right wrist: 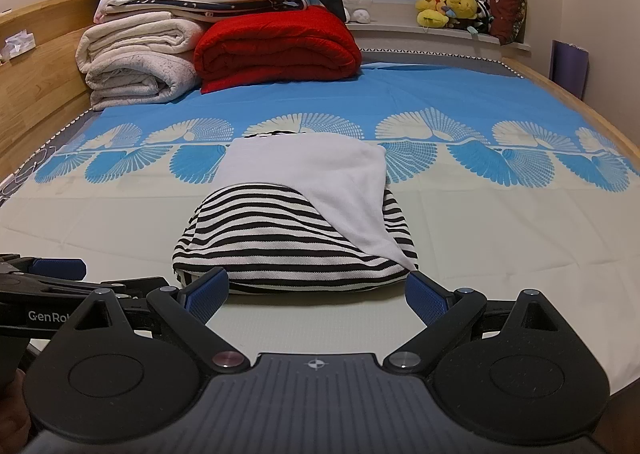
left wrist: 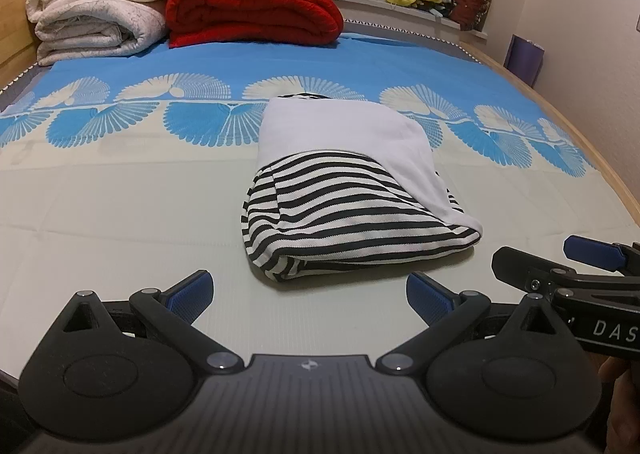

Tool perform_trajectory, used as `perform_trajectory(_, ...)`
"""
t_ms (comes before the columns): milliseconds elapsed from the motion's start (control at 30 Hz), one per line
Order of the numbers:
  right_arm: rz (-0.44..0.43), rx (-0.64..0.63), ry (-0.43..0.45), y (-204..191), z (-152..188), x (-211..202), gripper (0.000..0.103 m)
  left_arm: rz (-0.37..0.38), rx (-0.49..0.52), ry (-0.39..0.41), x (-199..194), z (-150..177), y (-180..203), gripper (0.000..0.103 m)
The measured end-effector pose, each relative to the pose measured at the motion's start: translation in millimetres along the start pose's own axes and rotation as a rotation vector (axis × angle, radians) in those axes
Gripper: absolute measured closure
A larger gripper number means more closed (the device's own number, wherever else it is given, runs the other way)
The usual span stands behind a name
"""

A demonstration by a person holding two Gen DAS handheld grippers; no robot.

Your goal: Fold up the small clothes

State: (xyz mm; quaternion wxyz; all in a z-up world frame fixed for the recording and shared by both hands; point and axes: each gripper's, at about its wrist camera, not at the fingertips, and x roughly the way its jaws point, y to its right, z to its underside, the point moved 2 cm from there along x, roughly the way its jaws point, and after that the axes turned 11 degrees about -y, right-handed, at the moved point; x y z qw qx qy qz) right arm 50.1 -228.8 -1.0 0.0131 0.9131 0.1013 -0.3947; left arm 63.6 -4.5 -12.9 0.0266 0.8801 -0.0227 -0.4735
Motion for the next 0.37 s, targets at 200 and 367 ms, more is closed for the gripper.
perform_trajectory(200,0.0,-0.001,0.0,0.7,-0.2,-0.3,0.008,0.001,0.001,0.003,-0.2,0.6,-0.1,0.0)
perform_trajectory(367,-0.001,0.005,0.002,-3.4,0.7,1.2,0.008,0.001,0.001,0.008,-0.9,-1.8,-0.6,0.0)
